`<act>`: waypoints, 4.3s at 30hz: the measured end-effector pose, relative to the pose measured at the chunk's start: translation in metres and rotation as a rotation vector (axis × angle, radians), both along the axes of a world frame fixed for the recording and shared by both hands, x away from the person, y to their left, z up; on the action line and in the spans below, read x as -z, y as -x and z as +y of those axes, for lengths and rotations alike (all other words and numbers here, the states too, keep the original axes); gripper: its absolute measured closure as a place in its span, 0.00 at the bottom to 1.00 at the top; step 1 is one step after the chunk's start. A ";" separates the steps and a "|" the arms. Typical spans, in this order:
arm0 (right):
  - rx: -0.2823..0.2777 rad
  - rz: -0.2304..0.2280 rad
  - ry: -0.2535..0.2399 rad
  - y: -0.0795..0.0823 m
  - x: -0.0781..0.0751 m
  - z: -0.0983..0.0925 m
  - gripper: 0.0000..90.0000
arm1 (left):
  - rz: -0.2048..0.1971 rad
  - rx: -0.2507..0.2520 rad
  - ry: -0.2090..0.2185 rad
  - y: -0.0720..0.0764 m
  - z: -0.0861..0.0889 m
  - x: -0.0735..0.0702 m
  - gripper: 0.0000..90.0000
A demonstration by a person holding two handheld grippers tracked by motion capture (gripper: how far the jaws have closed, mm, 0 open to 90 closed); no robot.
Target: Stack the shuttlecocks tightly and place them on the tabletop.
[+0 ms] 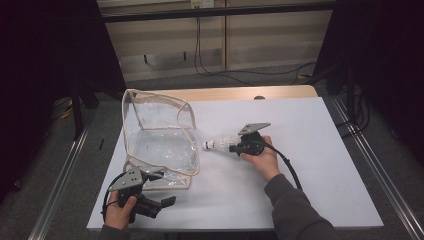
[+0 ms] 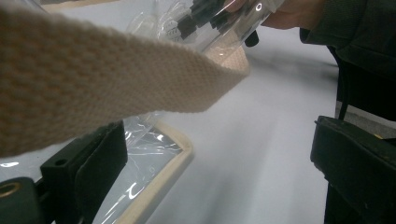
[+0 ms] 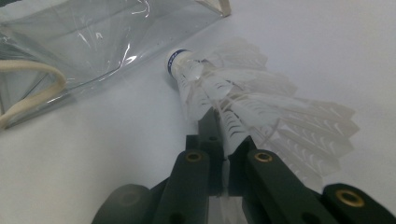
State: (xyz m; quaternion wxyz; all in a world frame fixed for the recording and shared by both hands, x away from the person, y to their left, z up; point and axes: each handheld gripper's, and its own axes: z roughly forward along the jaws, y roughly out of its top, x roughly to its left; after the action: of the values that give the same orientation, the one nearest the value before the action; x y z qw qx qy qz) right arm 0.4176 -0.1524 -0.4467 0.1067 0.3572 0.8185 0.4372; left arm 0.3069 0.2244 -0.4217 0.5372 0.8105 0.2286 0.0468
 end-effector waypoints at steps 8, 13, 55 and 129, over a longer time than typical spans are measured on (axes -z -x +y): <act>-0.004 -0.004 0.003 -0.001 0.000 0.004 0.99 | 0.000 0.000 0.002 0.000 0.000 0.000 0.04; 0.005 -0.003 0.017 -0.001 0.001 0.002 0.92 | 0.001 0.000 0.003 0.000 0.000 0.000 0.04; 0.025 -0.006 0.025 0.015 -0.012 -0.020 0.74 | 0.003 -0.005 -0.002 0.001 -0.001 0.000 0.04; 0.103 0.082 -0.016 0.013 0.004 0.003 0.05 | 0.003 -0.004 0.005 0.000 -0.001 0.000 0.04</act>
State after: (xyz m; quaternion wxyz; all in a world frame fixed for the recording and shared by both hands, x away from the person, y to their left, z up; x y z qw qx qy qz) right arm 0.4046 -0.1499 -0.4507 0.0924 0.4172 0.7993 0.4226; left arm 0.3065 0.2237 -0.4221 0.5388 0.8087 0.2314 0.0460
